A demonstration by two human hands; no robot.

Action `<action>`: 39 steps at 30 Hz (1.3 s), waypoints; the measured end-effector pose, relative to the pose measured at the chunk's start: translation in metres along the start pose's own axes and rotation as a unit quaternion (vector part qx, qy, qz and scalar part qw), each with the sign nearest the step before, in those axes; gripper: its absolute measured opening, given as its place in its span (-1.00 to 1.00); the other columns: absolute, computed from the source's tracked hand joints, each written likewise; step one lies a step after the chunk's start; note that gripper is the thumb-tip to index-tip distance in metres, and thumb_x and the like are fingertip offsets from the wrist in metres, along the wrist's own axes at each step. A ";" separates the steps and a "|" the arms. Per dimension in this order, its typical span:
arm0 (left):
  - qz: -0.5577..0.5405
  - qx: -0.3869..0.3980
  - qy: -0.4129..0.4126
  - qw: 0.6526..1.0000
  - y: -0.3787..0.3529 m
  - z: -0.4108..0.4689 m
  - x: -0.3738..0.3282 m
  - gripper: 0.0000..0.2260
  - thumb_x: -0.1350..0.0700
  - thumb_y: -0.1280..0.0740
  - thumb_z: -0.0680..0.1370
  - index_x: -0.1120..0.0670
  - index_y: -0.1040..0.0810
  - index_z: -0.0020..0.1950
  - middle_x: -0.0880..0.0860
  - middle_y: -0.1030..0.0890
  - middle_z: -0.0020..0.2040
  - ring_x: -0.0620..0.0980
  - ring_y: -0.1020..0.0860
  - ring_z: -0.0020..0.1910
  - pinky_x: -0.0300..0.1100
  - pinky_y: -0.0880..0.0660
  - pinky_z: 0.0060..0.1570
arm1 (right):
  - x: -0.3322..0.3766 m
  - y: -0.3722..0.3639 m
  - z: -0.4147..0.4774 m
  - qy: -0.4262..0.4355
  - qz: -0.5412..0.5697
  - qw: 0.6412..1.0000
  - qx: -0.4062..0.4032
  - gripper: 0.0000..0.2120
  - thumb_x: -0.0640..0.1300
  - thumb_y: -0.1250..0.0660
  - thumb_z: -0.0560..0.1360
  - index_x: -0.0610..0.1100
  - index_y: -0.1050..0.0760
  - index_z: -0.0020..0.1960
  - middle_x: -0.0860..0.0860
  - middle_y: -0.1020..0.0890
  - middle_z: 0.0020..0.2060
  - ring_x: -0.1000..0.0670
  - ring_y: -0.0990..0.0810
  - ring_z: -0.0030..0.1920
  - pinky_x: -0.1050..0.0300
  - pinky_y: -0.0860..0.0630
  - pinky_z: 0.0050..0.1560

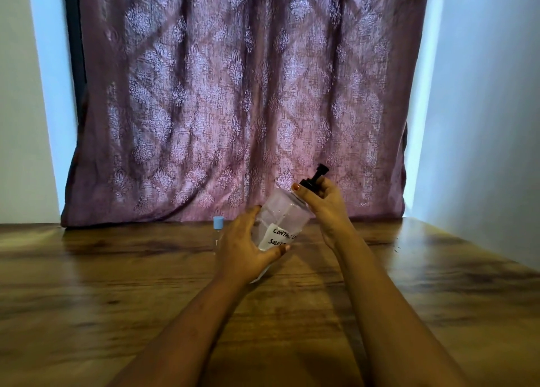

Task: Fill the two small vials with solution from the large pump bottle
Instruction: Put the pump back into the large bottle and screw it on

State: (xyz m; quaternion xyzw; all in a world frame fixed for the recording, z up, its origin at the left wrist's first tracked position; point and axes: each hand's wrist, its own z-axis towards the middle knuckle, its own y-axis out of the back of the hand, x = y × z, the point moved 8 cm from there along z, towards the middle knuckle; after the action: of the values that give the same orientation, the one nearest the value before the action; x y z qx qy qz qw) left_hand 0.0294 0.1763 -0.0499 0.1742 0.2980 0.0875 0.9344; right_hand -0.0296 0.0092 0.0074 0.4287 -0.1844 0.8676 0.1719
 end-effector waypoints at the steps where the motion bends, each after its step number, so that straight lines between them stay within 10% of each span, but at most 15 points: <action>1: 0.000 0.000 0.002 1.000 0.000 0.000 0.000 -0.14 -0.44 -0.38 0.19 -0.10 -0.33 0.40 -0.04 -0.58 0.14 -0.03 -0.57 0.07 0.05 -0.58 0.01 | -0.001 -0.001 0.000 -0.005 0.004 1.000 0.003 -0.72 -0.18 -0.44 0.38 -0.15 -0.48 0.06 0.02 -0.62 -0.12 0.08 -0.59 -0.09 0.23 -0.52 -0.11; 8: 0.009 0.002 0.017 1.000 0.002 0.003 0.008 -0.17 -0.42 -0.41 0.19 -0.09 -0.35 0.37 -0.06 -0.58 0.11 -0.05 -0.56 0.03 0.04 -0.58 -0.02 | 0.001 -0.015 -0.001 -0.028 0.048 0.992 0.111 -0.68 -0.35 -0.28 0.47 -0.08 -0.51 0.16 0.01 -0.63 0.07 0.08 -0.58 0.12 0.12 -0.51 0.13; 17: 0.035 0.004 -0.007 0.999 0.002 -0.001 -0.004 -0.11 -0.44 -0.34 0.19 -0.05 -0.31 0.43 0.01 -0.55 0.18 0.01 -0.54 0.08 0.10 -0.55 0.03 | -0.002 0.001 -0.002 -0.003 -0.007 0.999 -0.039 -0.69 -0.15 -0.51 0.32 -0.13 -0.48 -0.02 -0.04 -0.63 -0.13 -0.03 -0.62 -0.08 0.11 -0.56 -0.10; 26: 0.015 -0.011 0.017 1.000 0.008 0.001 0.004 -0.13 -0.31 -0.50 0.21 -0.01 -0.33 0.43 0.01 -0.57 0.20 -0.01 -0.54 0.10 0.01 -0.55 0.05 | -0.001 -0.017 0.000 -0.032 0.068 0.992 0.102 -0.73 -0.32 -0.25 0.50 -0.06 -0.53 0.12 0.03 -0.64 0.03 0.13 -0.61 0.06 0.15 -0.53 0.09; 33: 0.026 -0.002 0.000 1.000 0.005 0.002 0.002 -0.16 -0.40 -0.41 0.20 -0.06 -0.35 0.38 0.00 -0.58 0.16 -0.01 -0.56 0.07 0.07 -0.56 0.01 | 0.002 -0.002 -0.001 0.011 0.017 1.000 -0.009 -0.74 -0.25 -0.45 0.37 -0.23 -0.50 0.03 -0.02 -0.62 -0.17 0.09 -0.62 -0.16 0.24 -0.53 -0.17; 39: 0.023 0.002 -0.002 1.000 0.003 0.001 0.001 -0.14 -0.41 -0.39 0.20 -0.08 -0.32 0.41 0.00 -0.57 0.18 0.01 -0.55 0.10 0.10 -0.55 0.04 | -0.003 -0.011 -0.002 -0.025 0.062 0.997 0.028 -0.77 -0.22 -0.41 0.40 -0.10 -0.50 0.04 0.03 -0.62 -0.08 0.03 -0.61 -0.01 0.11 -0.56 0.04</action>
State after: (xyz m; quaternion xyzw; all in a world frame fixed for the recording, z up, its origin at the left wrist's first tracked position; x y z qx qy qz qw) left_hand 0.0302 0.1794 -0.0482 0.1830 0.2922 0.1079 0.9325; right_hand -0.0245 0.0193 0.0059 0.4425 -0.1901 0.8706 0.1007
